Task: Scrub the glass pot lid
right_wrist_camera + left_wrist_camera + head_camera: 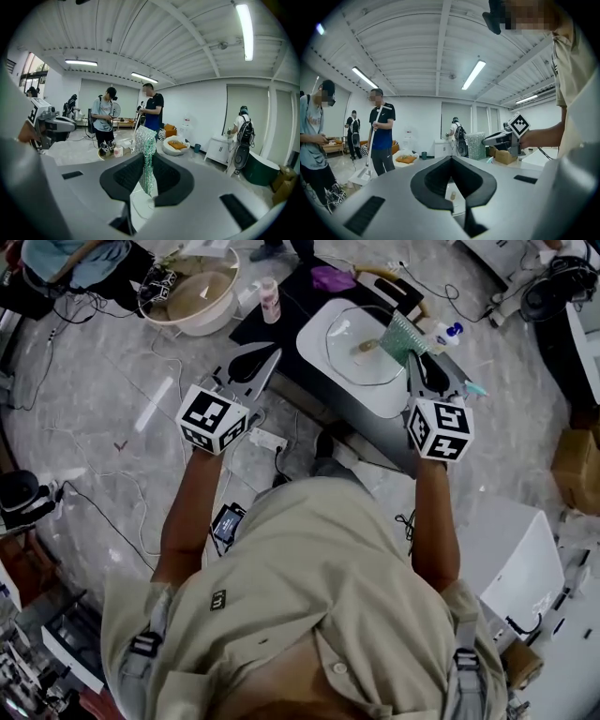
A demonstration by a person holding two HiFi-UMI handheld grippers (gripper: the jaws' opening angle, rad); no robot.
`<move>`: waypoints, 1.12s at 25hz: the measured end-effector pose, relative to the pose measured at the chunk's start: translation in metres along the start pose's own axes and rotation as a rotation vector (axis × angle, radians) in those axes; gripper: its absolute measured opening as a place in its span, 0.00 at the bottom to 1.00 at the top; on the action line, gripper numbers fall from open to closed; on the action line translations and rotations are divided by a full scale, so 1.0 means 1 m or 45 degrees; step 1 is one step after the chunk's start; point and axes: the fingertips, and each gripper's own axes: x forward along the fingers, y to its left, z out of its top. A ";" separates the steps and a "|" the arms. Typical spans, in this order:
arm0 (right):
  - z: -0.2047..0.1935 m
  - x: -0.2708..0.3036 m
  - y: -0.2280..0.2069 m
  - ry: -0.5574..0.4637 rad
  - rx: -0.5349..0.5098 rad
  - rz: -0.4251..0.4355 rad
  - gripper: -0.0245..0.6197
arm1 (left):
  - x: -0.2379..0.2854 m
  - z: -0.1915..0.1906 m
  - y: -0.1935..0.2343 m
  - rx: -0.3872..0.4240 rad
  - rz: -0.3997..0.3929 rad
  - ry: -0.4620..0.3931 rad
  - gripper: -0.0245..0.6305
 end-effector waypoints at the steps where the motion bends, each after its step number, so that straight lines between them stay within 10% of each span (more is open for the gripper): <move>1: -0.005 0.011 -0.006 0.022 0.001 -0.006 0.15 | 0.006 -0.004 0.004 -0.011 0.001 0.010 0.06; 28: -0.241 0.301 -0.125 0.562 -0.005 -0.130 0.15 | 0.110 -0.119 0.053 -0.193 0.148 0.352 0.06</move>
